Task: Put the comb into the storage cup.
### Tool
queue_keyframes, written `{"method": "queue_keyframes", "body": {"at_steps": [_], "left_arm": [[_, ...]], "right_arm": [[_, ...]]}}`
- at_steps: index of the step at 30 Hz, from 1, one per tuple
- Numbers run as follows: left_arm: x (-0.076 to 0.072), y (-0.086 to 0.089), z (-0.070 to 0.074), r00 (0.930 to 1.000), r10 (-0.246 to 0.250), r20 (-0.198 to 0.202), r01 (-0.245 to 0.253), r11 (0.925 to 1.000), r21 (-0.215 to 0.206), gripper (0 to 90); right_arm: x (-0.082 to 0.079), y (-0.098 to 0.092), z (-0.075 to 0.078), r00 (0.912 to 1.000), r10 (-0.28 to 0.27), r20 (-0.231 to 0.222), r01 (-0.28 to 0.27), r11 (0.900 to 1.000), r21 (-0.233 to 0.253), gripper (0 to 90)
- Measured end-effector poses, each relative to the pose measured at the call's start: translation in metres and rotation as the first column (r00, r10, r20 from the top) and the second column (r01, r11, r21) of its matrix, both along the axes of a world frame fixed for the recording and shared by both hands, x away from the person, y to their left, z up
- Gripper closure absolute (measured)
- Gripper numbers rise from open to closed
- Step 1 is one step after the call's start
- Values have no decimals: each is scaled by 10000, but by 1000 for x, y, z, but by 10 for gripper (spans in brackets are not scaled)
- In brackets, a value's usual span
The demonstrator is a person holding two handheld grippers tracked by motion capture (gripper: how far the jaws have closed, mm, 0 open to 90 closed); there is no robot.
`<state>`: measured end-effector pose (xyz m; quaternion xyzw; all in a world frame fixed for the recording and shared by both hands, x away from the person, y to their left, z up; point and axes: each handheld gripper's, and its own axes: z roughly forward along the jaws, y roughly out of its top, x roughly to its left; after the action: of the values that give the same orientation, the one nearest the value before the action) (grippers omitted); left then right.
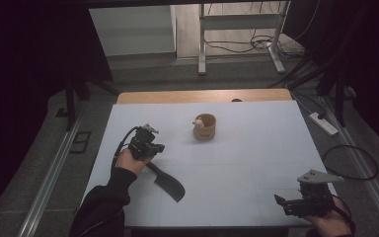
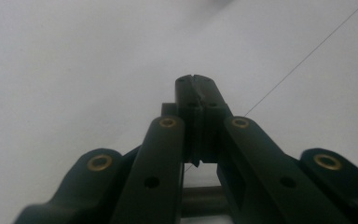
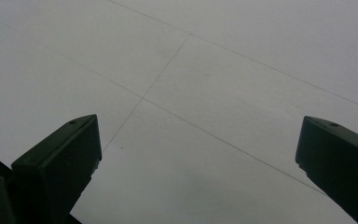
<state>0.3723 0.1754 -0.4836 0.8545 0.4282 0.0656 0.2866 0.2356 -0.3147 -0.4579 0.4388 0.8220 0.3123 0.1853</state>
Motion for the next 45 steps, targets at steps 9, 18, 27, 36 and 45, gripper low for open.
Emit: {"method": "queue_keyframes", "body": {"at_steps": [9,18,27,36,45], "left_arm": [[3,-3,-19,9986,-106,-509,128,9990,429,884],[7,5,-26,9977,142,-667,-99,9979,645,884],[10,39,-29,9918,1022,-766,-974,9932,639,885],[2,51,-33,9884,1125,-1024,-1019,9894,1037,885],[-13,57,-33,9873,1017,-1223,-849,9871,1355,885]], "right_arm": [[0,0,0,10000,28,18,-28,10000,-13,3],[-1,0,0,10000,24,23,-24,10000,-6,4],[-1,0,0,10000,14,21,-14,10000,-7,5],[-1,0,0,10000,-4,40,4,10000,1,5],[-1,0,0,10000,-7,49,7,10000,3,6]]}}
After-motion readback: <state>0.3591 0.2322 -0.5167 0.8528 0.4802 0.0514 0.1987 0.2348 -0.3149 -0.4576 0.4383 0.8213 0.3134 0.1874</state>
